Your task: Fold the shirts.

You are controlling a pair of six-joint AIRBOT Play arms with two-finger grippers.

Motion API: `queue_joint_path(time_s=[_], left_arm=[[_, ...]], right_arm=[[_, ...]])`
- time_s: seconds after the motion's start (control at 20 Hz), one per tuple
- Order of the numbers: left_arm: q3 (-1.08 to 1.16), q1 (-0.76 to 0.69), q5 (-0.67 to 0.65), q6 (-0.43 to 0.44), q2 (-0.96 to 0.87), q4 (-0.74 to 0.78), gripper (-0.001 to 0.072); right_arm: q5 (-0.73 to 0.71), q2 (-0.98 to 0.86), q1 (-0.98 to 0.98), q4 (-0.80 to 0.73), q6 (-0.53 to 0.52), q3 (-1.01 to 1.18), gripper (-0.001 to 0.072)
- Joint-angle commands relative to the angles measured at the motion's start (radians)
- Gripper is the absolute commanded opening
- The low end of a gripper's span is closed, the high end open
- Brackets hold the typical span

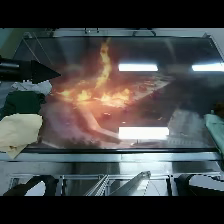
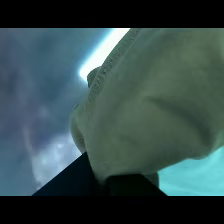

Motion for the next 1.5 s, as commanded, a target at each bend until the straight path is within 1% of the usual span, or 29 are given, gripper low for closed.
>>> queue_joint_path(time_s=[0.0, 0.1, 0.2, 0.3, 0.45, 0.6, 0.7, 0.8, 0.9, 1.05, 1.1, 1.15, 1.2, 1.25, 1.35, 1.45], left_arm=[[0.001, 0.000, -0.016, 0.001, -0.023, 0.000, 0.0016], [0.001, 0.000, -0.031, 0.001, -0.050, -0.003, 0.0016], [0.001, -0.008, -0.037, 0.001, -0.082, -0.003, 0.0016], [0.001, -0.028, -0.044, 0.001, -0.113, -0.003, 0.0016], [0.001, -0.072, -0.058, 0.008, -0.156, -0.003, 0.0016], [0.001, -0.105, -0.057, 0.010, -0.179, -0.010, 0.0016], [0.002, -0.113, -0.058, 0.010, -0.179, -0.011, 0.0016], [0.002, -0.113, -0.058, 0.010, -0.178, -0.010, 0.0016], [0.002, -0.111, -0.058, 0.010, -0.178, -0.010, 0.0016], [0.002, -0.111, -0.058, 0.010, -0.178, -0.010, 0.0016], [0.002, -0.111, -0.058, 0.010, -0.178, -0.010, 0.0016], [0.002, -0.111, -0.058, 0.010, -0.178, -0.010, 0.0016], [0.002, -0.111, -0.058, 0.010, -0.178, -0.010, 0.0016], [0.002, -0.111, -0.058, 0.010, -0.178, -0.010, 0.0016], [0.002, -0.111, -0.058, 0.010, -0.178, -0.010, 0.0016], [0.014, -0.111, -0.057, 0.011, -0.178, -0.010, 0.0016]], right_arm=[[0.106, 0.035, -0.050, 0.008, -0.087, -0.012, 0.0023], [0.171, 0.070, -0.090, 0.006, -0.103, -0.040, 0.0023], [0.156, 0.151, -0.143, -0.005, -0.102, -0.141, 0.0023], [0.108, 0.243, -0.216, -0.064, -0.103, -0.278, 0.0023], [0.044, 0.317, -0.332, -0.058, -0.114, -0.499, 0.0023], [-0.063, 0.346, -0.384, -0.062, -0.196, -0.716, 0.0024], [-0.134, 0.345, -0.396, -0.116, -0.211, -0.813, 0.0025], [-0.191, 0.345, -0.397, -0.211, -0.182, -0.860, 0.0025], [-0.222, 0.347, -0.398, -0.277, -0.166, -0.861, 0.0026], [-0.245, 0.346, -0.398, -0.289, -0.157, -0.861, 0.0027], [-0.243, 0.346, -0.398, -0.288, -0.146, -0.861, 0.0037], [-0.230, 0.346, -0.398, -0.288, -0.146, -0.861, 0.0189], [-0.211, 0.346, -0.398, -0.289, -0.129, -0.861, 0.0577], [-0.179, 0.346, -0.398, -0.288, -0.125, -0.856, 0.0697], [-0.122, 0.346, -0.396, -0.277, -0.124, -0.828, 0.0698], [-0.053, 0.346, -0.394, -0.211, -0.125, -0.784, 0.0698]])
